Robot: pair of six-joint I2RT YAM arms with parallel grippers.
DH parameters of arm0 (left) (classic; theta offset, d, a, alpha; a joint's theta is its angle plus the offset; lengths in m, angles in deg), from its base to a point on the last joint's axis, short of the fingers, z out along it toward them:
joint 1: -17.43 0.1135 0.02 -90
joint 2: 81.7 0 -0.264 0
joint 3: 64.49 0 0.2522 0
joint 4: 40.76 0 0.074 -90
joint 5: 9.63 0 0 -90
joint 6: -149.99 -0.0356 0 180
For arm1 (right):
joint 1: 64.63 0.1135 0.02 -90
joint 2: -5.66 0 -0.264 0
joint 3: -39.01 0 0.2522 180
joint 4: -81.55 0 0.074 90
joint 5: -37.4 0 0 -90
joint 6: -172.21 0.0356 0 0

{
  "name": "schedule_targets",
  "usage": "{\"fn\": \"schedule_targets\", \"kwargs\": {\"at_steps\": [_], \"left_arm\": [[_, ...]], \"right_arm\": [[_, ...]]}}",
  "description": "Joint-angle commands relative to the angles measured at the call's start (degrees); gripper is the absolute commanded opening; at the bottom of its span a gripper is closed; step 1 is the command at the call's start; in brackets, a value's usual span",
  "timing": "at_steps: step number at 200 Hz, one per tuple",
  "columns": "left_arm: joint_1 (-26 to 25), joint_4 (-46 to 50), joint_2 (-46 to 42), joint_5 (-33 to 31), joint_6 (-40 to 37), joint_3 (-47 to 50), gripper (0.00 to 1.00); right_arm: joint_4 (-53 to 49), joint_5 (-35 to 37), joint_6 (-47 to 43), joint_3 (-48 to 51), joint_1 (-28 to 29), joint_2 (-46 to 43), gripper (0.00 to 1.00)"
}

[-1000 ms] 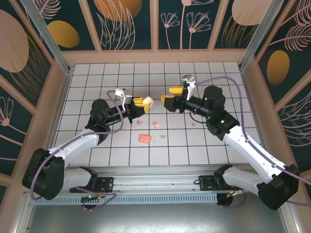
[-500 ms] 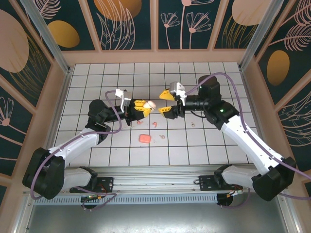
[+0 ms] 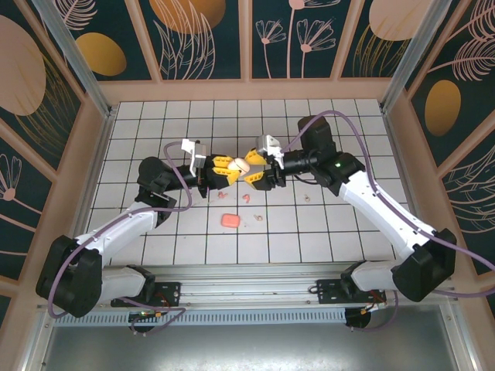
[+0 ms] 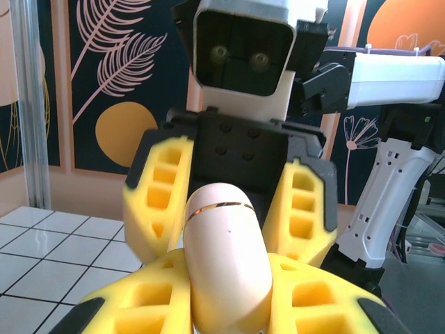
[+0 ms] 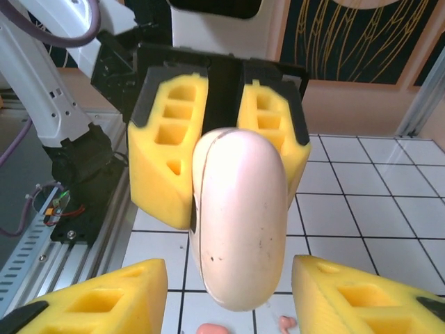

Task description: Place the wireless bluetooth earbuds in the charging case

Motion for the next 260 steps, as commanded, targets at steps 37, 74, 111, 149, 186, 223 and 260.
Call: {"fn": "schedule_targets", "kwargs": {"at_steps": [37,74,111,149,186,223,260], "left_arm": [[0.06,-2.0,0.98,1.88,0.29,-1.91,0.19],[-0.02,-1.92,1.24,1.83,0.31,-1.89,0.18],[-0.34,-0.32,1.36,1.73,-0.62,-1.96,0.18],[-0.55,3.97,1.67,0.54,-3.0,-2.48,0.22],[-0.55,11.03,1.87,-2.54,-7.82,-3.56,0.47],[-0.53,17.59,1.54,-7.47,-12.93,-3.63,0.72],[-0.55,21.91,0.29,-12.92,-17.07,-1.86,0.76]], "right_arm": [[0.66,-4.08,-1.25,-1.62,1.05,0.21,0.44],[2.27,-5.46,-0.33,-1.99,1.05,0.56,0.4],[2.16,-5.29,-0.83,-2.5,1.07,0.56,0.27],[-1.07,-3.78,-3.24,-3.02,0.99,-0.32,0.18],[-1.88,0.18,-4.12,0.25,0.06,-2.49,0.16],[-5.49,6.46,-3.61,1.12,-0.12,-3.44,0.16],[-8.75,11.16,-1.2,0.74,-0.1,-3.69,0.15]]}}
